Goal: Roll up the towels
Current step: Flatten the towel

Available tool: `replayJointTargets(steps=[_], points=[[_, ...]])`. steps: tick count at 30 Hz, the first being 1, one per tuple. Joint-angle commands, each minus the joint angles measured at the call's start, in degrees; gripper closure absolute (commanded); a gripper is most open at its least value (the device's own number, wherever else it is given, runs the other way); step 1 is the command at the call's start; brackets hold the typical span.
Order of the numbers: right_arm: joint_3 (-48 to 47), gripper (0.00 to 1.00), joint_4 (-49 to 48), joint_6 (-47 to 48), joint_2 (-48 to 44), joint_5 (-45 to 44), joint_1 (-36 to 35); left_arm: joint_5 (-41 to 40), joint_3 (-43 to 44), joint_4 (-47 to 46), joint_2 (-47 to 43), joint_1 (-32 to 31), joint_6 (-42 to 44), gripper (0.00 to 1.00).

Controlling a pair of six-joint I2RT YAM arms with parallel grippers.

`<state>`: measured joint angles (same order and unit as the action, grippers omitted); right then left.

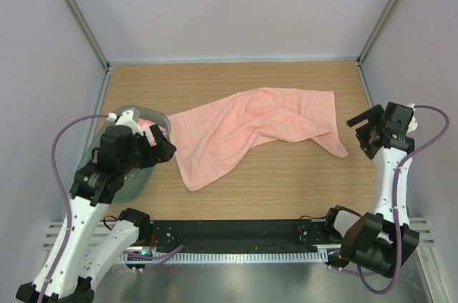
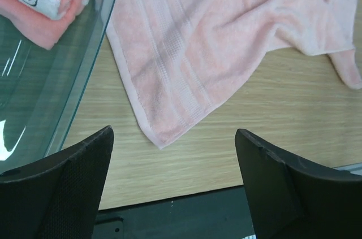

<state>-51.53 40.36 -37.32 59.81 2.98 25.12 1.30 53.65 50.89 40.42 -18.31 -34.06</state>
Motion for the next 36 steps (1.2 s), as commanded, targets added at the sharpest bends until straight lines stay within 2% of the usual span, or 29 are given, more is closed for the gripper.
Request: replayJointTargets(steps=[1, 3, 5, 8, 9, 10, 12, 17, 21, 28, 32, 36], points=[[-4.3, 0.11, -10.8, -5.0, -0.2, 8.1, 0.0, -2.3, 0.9, -0.7, -3.0, 0.1, -1.4, 0.12], [-4.9, 0.13, -14.8, -5.7, 1.7, 11.2, -0.7, 0.1, 0.2, -2.3, -0.3, 0.0, -2.2, 0.12], [-6.3, 0.13, -16.2, -3.0, 6.7, 12.8, -4.3, 3.0, -0.8, -5.6, 4.4, 0.0, -3.3, 0.16], [-14.1, 0.16, -11.7, 1.4, 19.3, 13.0, -12.6, 4.1, -1.2, -10.4, 9.7, 0.1, -5.3, 0.19], [-19.4, 0.17, -7.7, 4.7, 22.6, 12.4, -14.8, 4.1, -1.1, -11.5, 13.4, 0.0, -5.9, 0.20], [-22.0, 0.19, -6.0, 6.0, 29.7, 11.9, -18.7, 4.5, -1.0, -14.1, 15.2, 0.0, -7.0, 0.21], [-27.7, 0.21, -3.0, 8.3, 35.5, 8.2, -20.5, 5.8, -0.1, -17.6, 21.0, 0.1, -8.2, 0.22], [-36.1, 0.21, -1.8, 10.8, 49.1, 4.3, -20.9, 11.0, 1.1, -23.1, 31.9, -1.1, -11.3, 0.28], [-44.2, 0.22, 1.2, 12.1, 59.8, 0.3, -20.3, 9.8, -0.7, -25.7, 38.1, -3.8, -11.4, 0.30], [-48.2, 0.23, 1.3, 10.5, 67.0, -0.3, -16.3, 7.6, -5.8, -27.2, 44.6, -5.2, -11.7, 0.32], [-52.9, 0.23, 1.4, 10.7, 69.8, -2.7, -15.5, 6.0, -5.7, -26.6, 47.0, -5.2, -9.7, 0.32], [-59.0, 0.22, 2.4, 10.1, 74.5, -1.5, -14.5, 4.9, -4.7, -23.1, 50.8, -5.2, -7.5, 0.33]])
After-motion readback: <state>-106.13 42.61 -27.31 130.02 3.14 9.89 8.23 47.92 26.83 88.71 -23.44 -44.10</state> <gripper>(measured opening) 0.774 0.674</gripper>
